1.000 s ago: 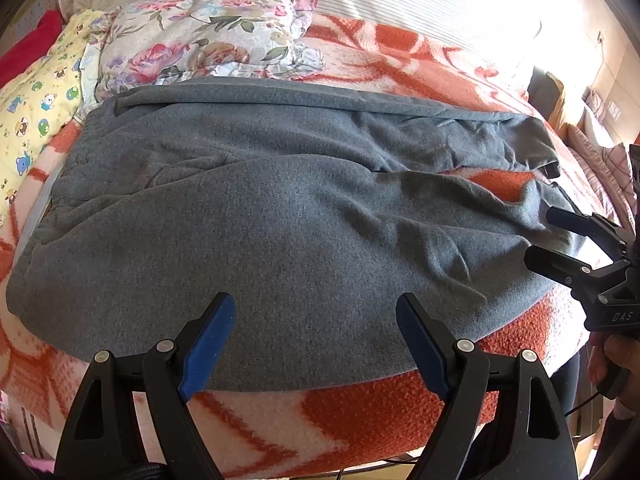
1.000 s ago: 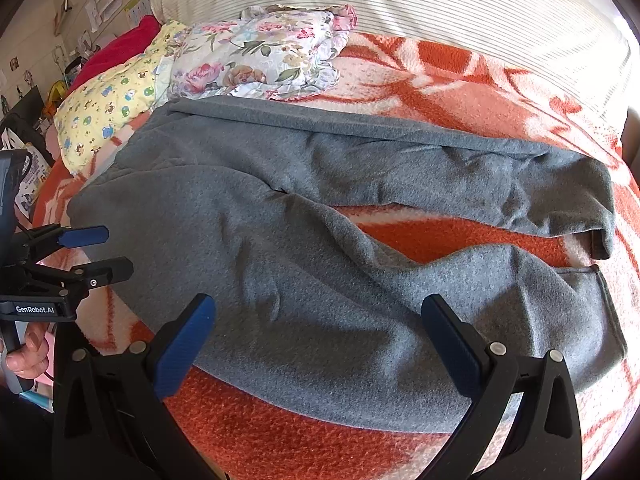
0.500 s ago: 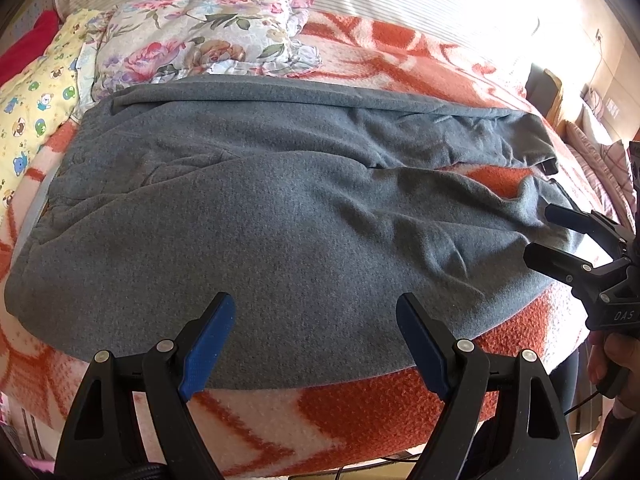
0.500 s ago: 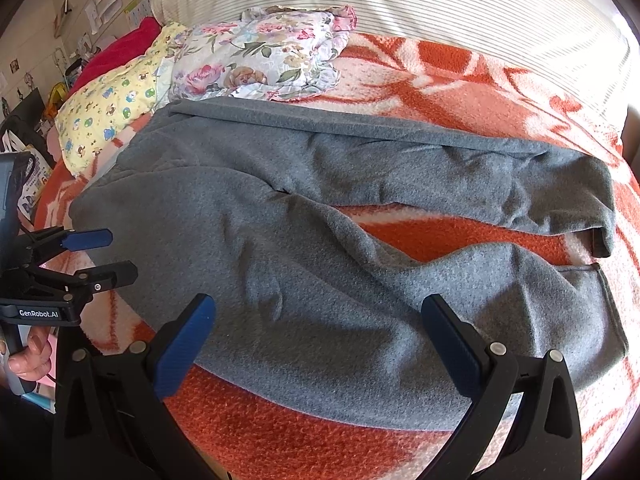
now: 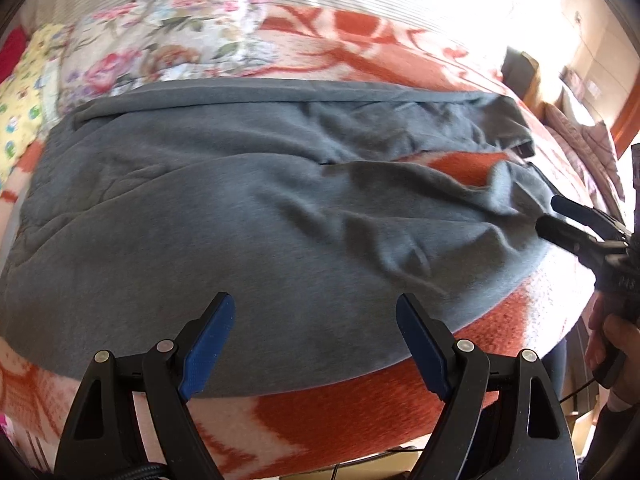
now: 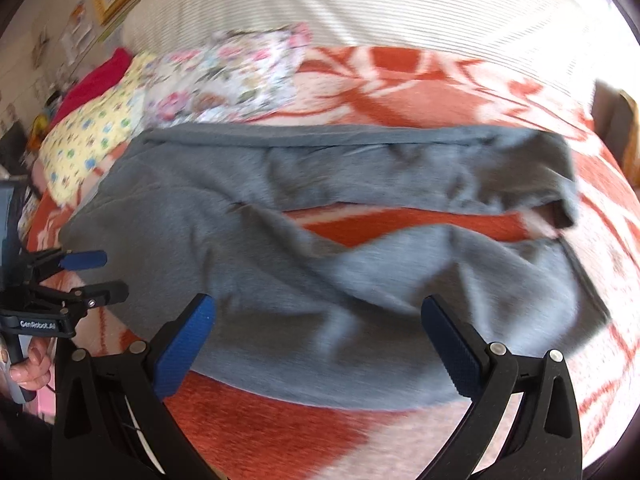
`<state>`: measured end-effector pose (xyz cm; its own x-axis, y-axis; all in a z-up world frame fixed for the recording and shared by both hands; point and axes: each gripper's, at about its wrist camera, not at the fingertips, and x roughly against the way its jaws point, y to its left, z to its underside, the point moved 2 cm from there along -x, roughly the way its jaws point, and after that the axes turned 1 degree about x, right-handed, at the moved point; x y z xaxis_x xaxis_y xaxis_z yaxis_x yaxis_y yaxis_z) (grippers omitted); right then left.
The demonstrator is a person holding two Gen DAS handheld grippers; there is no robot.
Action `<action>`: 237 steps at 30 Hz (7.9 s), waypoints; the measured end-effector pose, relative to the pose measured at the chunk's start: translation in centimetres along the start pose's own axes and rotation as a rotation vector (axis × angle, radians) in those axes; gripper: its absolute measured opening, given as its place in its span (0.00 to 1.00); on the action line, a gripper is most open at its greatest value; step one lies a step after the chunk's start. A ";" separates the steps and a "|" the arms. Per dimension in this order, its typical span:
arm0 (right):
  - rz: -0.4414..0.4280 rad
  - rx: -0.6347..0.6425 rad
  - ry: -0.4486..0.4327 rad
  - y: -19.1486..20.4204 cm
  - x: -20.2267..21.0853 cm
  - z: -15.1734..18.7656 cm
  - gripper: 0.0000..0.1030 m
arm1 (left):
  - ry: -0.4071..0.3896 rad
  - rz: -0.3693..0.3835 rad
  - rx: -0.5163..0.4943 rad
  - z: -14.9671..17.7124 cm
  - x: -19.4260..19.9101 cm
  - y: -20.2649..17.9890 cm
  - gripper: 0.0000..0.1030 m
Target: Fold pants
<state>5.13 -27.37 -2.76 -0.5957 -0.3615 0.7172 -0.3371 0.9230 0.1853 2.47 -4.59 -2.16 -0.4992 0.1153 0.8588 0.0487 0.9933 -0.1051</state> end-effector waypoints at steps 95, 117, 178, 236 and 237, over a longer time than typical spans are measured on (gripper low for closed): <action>0.103 0.256 0.036 -18.2 -5.3 -16.4 0.10 | 0.067 0.085 -0.675 -25.0 -14.0 -17.1 0.07; 0.109 0.314 -0.194 -15.2 6.2 0.8 0.10 | 0.080 0.201 -0.648 -7.8 -2.8 -19.4 0.07; 0.210 -0.091 -0.047 -11.7 9.0 5.7 0.64 | 0.119 0.241 -0.525 -0.5 -3.6 -18.0 0.43; 0.036 0.578 0.174 22.7 -7.1 -4.3 0.77 | -0.104 -0.027 0.152 -1.0 4.6 19.5 0.47; 0.024 0.562 0.167 22.6 -7.2 -4.7 0.77 | -0.107 -0.039 0.152 -1.4 4.6 19.9 0.47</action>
<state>5.29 -3.28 -0.59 -0.5002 -0.2739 0.8215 -0.6871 0.7029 -0.1840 2.34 15.75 0.35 -0.5876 0.0673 0.8063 -0.0996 0.9830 -0.1546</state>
